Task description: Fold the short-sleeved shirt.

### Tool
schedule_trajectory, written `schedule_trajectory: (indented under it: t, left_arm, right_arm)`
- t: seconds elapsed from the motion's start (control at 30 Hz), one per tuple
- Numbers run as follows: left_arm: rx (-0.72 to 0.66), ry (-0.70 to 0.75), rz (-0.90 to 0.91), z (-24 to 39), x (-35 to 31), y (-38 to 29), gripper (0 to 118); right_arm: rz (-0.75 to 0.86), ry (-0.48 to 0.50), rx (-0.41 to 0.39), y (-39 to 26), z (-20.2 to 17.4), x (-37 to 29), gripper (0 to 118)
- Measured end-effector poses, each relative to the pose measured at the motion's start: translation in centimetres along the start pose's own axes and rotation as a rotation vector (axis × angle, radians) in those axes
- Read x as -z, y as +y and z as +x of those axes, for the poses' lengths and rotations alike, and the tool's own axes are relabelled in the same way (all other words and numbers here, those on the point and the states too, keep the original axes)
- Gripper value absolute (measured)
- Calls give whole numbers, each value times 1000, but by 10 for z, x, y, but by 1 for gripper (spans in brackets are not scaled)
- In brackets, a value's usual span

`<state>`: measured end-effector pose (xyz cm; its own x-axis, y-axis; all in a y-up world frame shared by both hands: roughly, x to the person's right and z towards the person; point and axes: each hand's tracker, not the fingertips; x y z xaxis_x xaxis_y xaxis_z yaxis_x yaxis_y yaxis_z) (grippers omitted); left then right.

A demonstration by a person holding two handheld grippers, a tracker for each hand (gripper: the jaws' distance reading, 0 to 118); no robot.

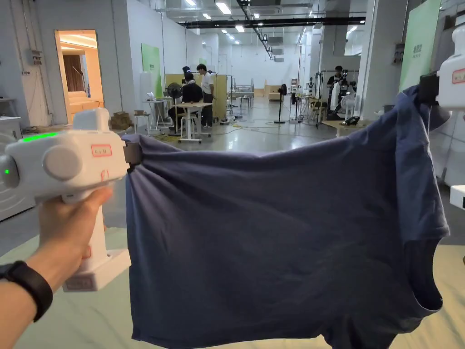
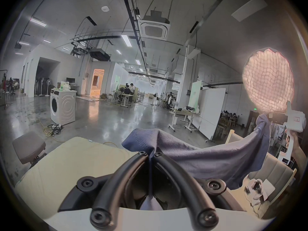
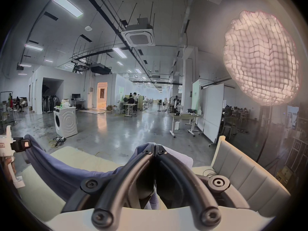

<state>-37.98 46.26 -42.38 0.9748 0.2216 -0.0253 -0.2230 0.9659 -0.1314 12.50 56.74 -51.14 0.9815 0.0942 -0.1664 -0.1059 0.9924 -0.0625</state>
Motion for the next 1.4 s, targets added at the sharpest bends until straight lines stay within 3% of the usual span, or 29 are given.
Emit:
schedule_trajectory:
  t: [0.27, 0.47, 0.7, 0.83, 1.03, 1.1, 1.23, 1.4]
  left_arm:
    - [-31, -36, -90, -21, -47, -115, 2]
    - [26, -87, -122, -39, -136, -202, 2]
    - [-47, -71, -178, -40, -231, -296, 2]
    - [-11, -36, -249, -38, -263, -342, 2]
    - [-25, -19, -393, -56, -283, -392, 2]
    - [-45, -8, -408, -61, -286, -397, 2]
    - [-79, -20, -409, -70, -279, -389, 2]
    - [-36, -49, -489, -73, -268, -391, 2]
  right_arm:
    - [-77, 132, -39, -113, 0, -47, 0]
    - [-33, 224, 44, -209, 11, -159, 0]
    - [-89, 229, 143, -314, -4, -285, 0]
    - [-163, 218, 115, -358, -18, -328, 0]
    - [-313, 217, 129, -415, -31, -355, 0]
    - [-353, 227, 175, -429, -32, -358, 0]
    - [-416, 210, 124, -449, -39, -359, 0]
    - [-468, 212, 124, -464, -40, -355, 0]
